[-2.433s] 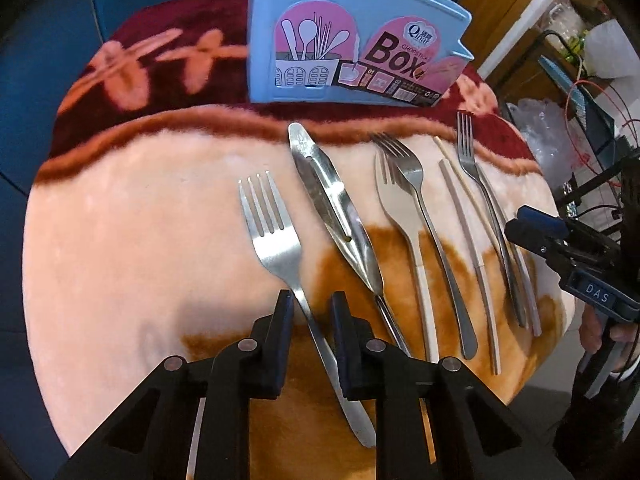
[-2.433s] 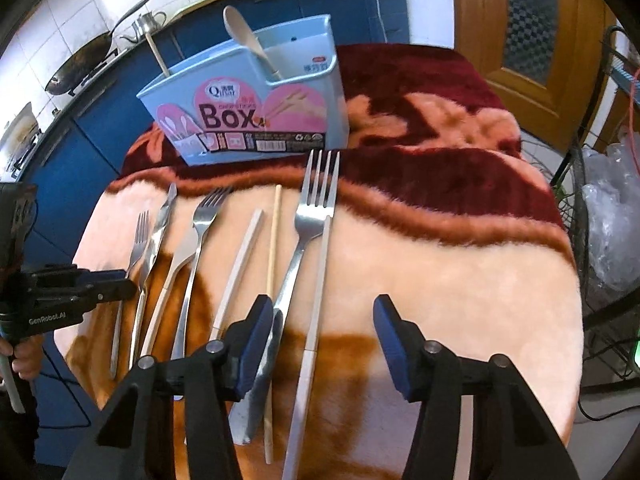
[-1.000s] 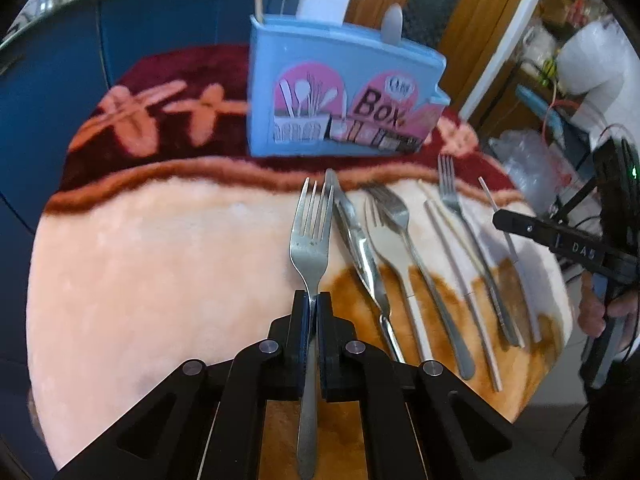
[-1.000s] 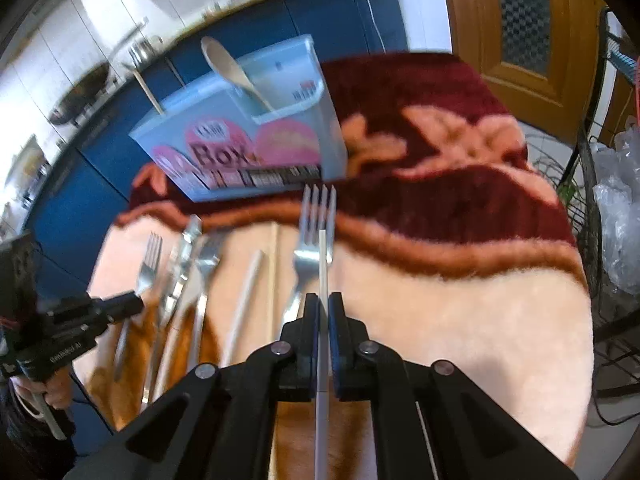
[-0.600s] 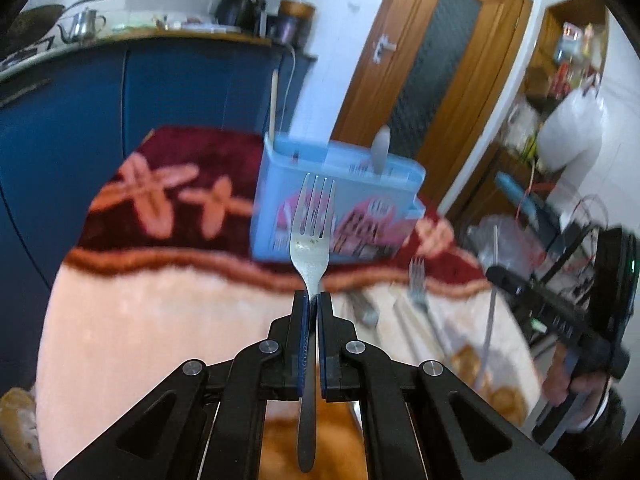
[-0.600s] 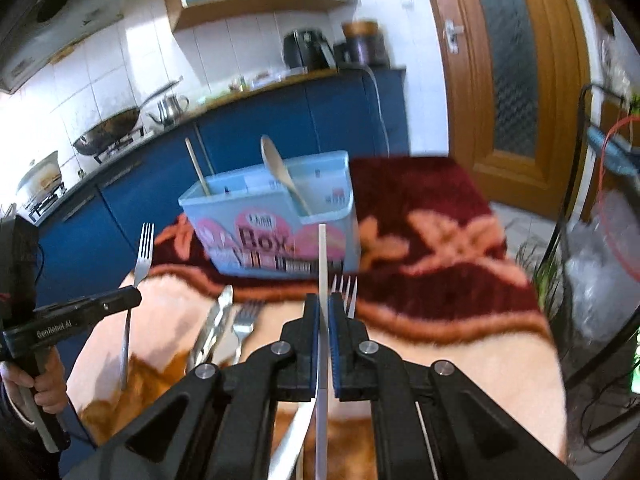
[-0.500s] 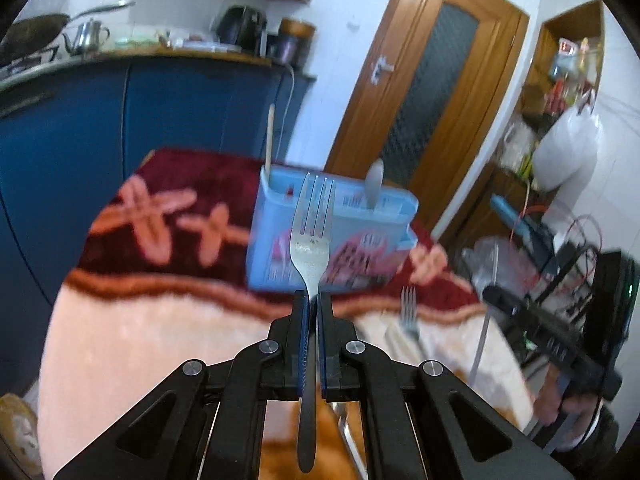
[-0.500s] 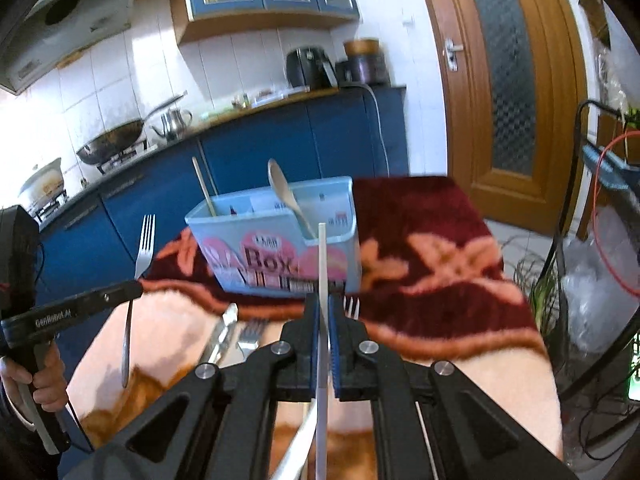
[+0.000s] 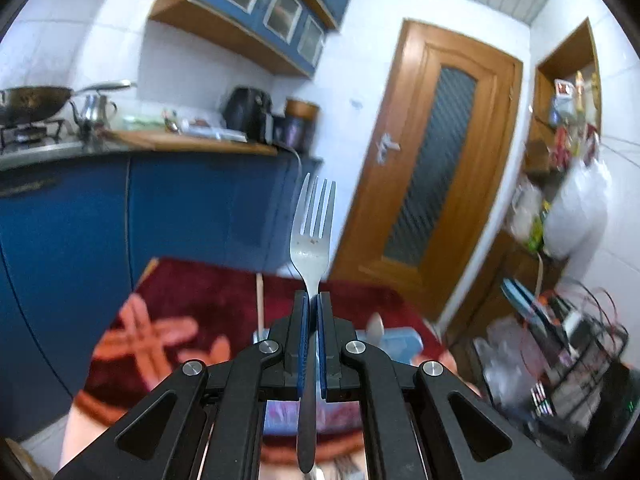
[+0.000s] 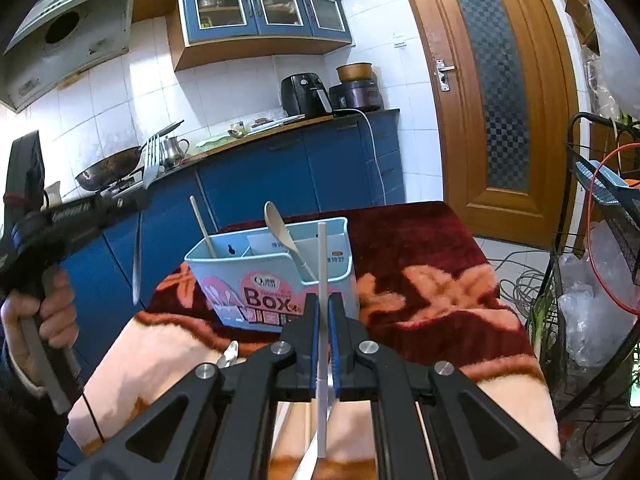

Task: Organize utensils
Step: 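Lift the fork with the left tool while the right tool lifts the chopstick toward the caddy, then release the fork into the caddy with the left tool while the right tool releases the chopstick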

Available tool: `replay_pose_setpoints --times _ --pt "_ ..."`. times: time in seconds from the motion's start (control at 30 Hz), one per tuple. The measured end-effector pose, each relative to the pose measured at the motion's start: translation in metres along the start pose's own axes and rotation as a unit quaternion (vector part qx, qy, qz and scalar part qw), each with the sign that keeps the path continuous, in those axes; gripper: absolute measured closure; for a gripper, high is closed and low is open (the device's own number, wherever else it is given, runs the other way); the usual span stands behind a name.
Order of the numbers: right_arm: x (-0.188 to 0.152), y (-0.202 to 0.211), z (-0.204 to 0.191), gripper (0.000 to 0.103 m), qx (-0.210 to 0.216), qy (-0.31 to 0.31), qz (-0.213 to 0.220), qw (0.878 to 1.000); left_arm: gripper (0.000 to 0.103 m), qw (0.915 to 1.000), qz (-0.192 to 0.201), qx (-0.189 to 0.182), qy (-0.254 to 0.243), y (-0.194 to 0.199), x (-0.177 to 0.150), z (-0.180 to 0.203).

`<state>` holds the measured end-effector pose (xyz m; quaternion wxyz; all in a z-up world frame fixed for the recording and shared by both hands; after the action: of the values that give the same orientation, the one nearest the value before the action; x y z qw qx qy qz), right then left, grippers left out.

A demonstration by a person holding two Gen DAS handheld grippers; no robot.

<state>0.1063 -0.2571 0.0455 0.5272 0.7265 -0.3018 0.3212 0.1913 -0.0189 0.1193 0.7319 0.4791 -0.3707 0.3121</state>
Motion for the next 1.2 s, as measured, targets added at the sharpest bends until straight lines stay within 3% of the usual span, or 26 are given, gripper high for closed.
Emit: replay_pose_setpoints --times 0.3,0.53,0.87,1.07,1.2 --pt "0.027 0.0 0.003 0.096 -0.002 0.004 0.031 1.0 0.099 0.9941 0.099 0.041 0.02 -0.031 0.023 -0.013" --pt "0.06 -0.002 -0.002 0.096 -0.01 0.014 0.064 0.998 0.099 0.9926 0.096 0.07 0.024 -0.06 0.004 -0.026" --pt "0.102 -0.026 -0.016 0.096 -0.028 0.023 0.104 0.994 0.099 0.9916 0.102 0.076 0.021 -0.064 -0.011 -0.029" --pt "0.107 -0.063 -0.016 0.096 -0.054 0.036 0.08 0.995 0.099 0.9928 0.091 0.074 0.025 -0.067 -0.018 -0.03" --pt "0.098 -0.087 -0.014 0.096 -0.045 0.04 0.044 0.997 0.099 0.9941 0.08 0.07 0.024 -0.068 -0.019 -0.03"
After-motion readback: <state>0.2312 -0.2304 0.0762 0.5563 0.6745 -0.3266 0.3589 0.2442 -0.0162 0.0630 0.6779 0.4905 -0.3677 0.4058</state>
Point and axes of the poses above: each gripper's, at about its wrist camera, not at the fingertips, and y roughly against the way its jaws point, z to its right, x to its top, the point moved 5 cm from there along -y, roughly the way its jaws point, and after that the axes turned 10 degrees about -z, right-handed, at the moved point
